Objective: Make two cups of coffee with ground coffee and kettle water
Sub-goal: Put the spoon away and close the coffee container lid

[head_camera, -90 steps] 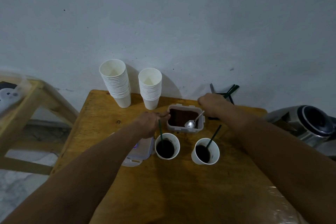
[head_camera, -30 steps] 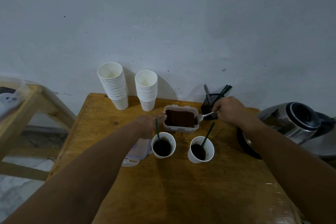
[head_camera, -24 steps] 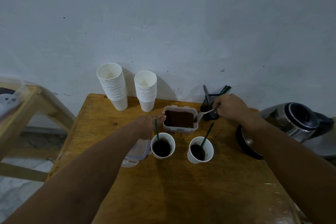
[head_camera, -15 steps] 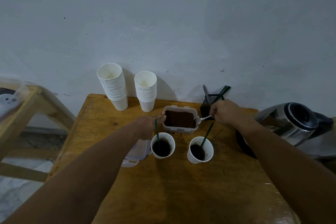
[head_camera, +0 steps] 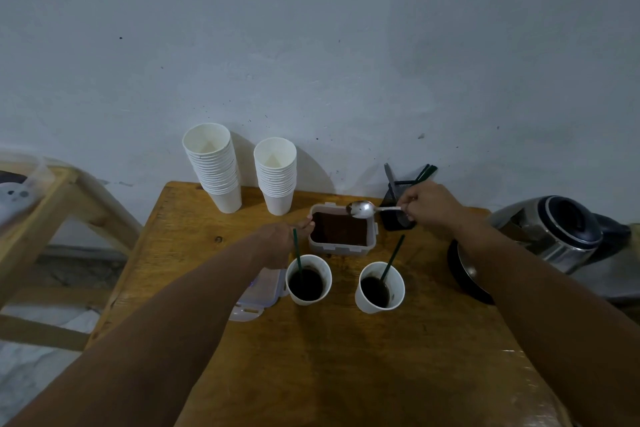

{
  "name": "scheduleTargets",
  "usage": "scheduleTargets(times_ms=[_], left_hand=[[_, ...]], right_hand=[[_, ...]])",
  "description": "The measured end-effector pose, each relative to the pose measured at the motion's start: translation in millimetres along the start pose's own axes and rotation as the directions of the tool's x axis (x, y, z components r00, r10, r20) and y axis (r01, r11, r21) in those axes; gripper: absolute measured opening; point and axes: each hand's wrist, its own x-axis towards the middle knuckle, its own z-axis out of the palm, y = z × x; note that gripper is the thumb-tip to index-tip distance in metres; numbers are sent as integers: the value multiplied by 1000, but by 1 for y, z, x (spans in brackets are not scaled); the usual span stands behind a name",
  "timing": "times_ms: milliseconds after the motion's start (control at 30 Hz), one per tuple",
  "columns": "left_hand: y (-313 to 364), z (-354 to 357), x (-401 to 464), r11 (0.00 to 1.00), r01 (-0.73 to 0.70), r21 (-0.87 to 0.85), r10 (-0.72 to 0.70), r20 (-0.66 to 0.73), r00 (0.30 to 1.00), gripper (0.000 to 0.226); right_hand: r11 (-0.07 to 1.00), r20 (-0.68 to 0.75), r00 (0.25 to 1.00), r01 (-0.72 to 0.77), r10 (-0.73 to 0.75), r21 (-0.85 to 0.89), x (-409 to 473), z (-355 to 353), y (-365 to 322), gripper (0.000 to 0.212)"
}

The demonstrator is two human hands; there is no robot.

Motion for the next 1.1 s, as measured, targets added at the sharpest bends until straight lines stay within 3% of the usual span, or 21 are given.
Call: scheduleTargets(times_ms=[200,300,500,733,833,967,1100], left_hand=[[-1,2,2,1000,-12,-13,12,-23,1000,83],[-3,3,3,1000,-22,-3,22,-22,1000,82],[-2,5,6,1000,3,-7,-3,-11,1000,78],[-7,11,12,999,-28,-25,28,-25,999,89],[-10,14,15,999,-39,-16,39,-36,999,91],[-9,15,17,999,-44,-11,43,-36,998,92],[-9,14,16,1000,-27,13,27,-35,999,91]], right_hand=[[972,61,993,-110,99,208,6,-11,7,19],[953,-19,979,-195,204,231,14,-21,20,14],[973,-259,944,-224,203,-53,28,-39,49,23],[842,-248,963,-221,108,-493,31,-40,25,20],[803,-212,976,-168,52,-572,36,-33,13,21],[877,-141,989,-108,46,-469,49,-24,11,28],[974,-191,979,-107,69,-200,59,-17,23,22]])
